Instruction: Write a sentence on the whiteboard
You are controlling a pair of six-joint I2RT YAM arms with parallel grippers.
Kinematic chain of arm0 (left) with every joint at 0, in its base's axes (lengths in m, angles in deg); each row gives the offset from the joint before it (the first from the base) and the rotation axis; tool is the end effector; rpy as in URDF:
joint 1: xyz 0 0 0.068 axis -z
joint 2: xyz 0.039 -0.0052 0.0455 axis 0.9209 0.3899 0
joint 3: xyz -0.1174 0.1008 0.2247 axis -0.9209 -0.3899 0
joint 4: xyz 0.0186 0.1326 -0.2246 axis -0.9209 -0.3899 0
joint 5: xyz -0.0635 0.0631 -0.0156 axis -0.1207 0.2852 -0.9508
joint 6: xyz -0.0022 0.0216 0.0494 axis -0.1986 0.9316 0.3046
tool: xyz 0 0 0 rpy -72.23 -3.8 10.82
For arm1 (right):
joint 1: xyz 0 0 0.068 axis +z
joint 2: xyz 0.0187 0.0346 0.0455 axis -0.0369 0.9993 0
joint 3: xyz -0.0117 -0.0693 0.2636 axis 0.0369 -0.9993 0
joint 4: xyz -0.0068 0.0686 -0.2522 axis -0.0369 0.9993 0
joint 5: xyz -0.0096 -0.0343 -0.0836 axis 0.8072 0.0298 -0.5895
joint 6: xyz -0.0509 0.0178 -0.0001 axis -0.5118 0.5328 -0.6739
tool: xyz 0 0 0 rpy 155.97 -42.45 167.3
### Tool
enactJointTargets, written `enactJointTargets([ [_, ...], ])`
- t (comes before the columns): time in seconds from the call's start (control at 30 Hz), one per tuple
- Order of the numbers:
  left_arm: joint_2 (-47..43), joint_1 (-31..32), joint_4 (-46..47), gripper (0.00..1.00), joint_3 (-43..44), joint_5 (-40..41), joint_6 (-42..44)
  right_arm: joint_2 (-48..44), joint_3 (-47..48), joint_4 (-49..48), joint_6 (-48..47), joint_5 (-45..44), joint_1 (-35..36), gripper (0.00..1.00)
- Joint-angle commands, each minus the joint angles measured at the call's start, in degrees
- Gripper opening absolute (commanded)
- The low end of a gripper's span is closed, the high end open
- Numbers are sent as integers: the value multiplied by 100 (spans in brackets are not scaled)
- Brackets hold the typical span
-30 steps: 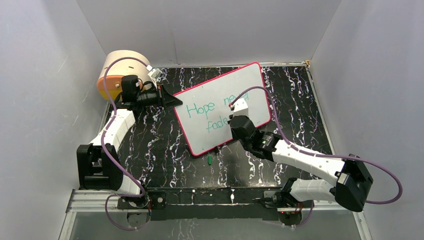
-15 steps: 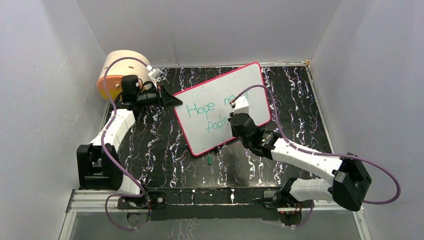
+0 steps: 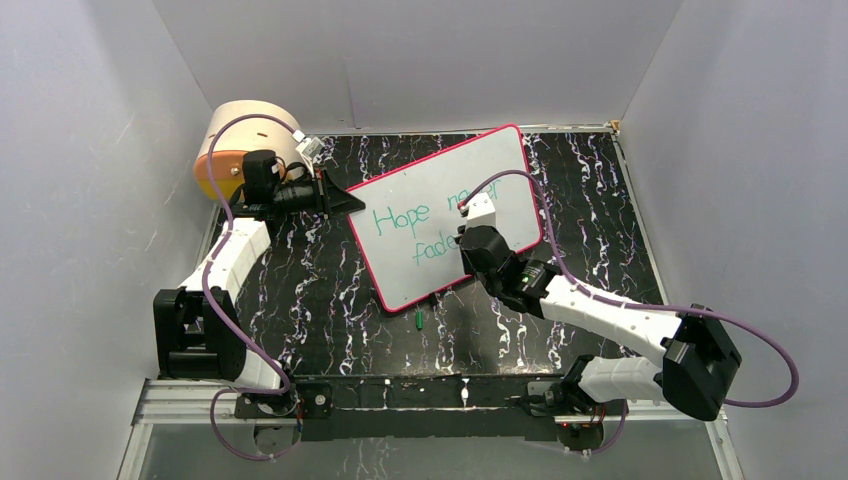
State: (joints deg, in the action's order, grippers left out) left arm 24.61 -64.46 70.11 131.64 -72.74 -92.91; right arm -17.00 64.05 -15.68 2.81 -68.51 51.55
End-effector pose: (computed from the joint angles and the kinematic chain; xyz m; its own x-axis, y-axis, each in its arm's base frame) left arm 0.3187 -0.0460 0.2991 -0.5016 -0.0601 -0.8630 0.7706 0.4222 -0.4773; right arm 0.1750 0.2034 0.2674 -0.3790 -0.1373 -0.9152 -0.2695 0.9624 -0.0327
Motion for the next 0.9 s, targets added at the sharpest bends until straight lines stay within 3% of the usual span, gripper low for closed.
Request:
enactJointTargets([
  [0.0,317,251,-582,0,-198,1055,657,-73,-15,-484,-96,152,-26,0],
  [0.87,335,251,-582,0,-192,1080,657,-49,-119,-84,-65,462,-30,0],
])
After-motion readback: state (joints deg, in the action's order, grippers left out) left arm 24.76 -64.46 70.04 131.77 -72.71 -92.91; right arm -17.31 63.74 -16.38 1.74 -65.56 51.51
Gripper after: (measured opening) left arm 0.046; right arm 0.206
